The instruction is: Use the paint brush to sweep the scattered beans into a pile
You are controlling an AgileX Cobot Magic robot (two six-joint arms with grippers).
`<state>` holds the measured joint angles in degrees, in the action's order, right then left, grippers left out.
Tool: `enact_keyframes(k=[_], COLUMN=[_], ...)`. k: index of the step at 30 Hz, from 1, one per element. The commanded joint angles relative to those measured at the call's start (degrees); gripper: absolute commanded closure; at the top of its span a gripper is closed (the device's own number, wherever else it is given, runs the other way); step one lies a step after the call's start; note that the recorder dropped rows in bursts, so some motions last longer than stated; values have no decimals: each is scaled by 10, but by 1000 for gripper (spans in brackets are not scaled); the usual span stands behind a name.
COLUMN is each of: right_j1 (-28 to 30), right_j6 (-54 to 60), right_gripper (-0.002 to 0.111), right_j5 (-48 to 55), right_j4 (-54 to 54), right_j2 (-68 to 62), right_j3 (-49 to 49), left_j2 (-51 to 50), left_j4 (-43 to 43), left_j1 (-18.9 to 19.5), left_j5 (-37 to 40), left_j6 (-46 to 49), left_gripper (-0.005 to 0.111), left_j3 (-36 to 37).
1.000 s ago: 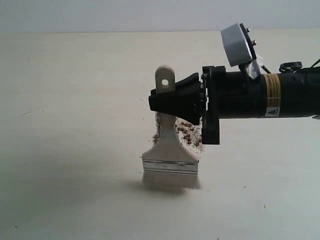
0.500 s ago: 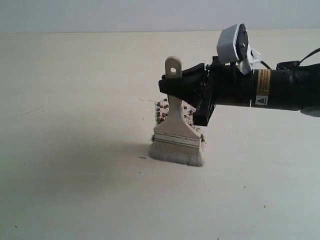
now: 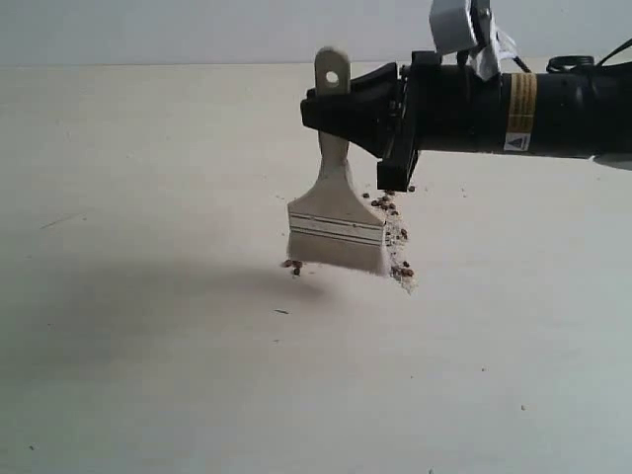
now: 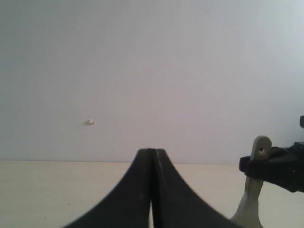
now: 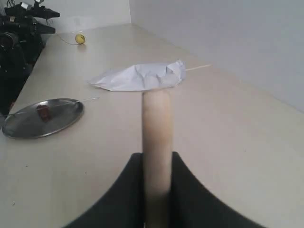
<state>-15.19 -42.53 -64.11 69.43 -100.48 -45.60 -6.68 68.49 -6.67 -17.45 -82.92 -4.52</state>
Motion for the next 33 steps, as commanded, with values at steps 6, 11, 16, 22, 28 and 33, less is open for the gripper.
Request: enact_keyframes(k=[6, 11, 16, 22, 28, 33], right_j1=[3, 4, 14, 18, 18, 18], right_j6=[-15, 119, 314, 522, 468, 363], right_gripper=[108, 108, 108, 108, 108, 108], right_j5=[174, 289, 283, 242, 197, 142], right_j4=[-35, -179, -412, -659, -600, -475], right_j2=[126, 118, 87, 33, -44, -75], right_j3=[-5, -5, 1, 25, 31, 30], left_j2=[2, 2, 2, 2, 2, 2], left_j4=[-1, -1, -1, -1, -1, -1], left_j1=[0, 0, 0, 0, 0, 0], left_j5=[-2, -2, -2, -2, -2, -2], left_j6=[-1, -1, -1, -1, -1, -1], left_gripper=[107, 107, 107, 107, 107, 107], left_j3=[2, 2, 2, 2, 2, 2])
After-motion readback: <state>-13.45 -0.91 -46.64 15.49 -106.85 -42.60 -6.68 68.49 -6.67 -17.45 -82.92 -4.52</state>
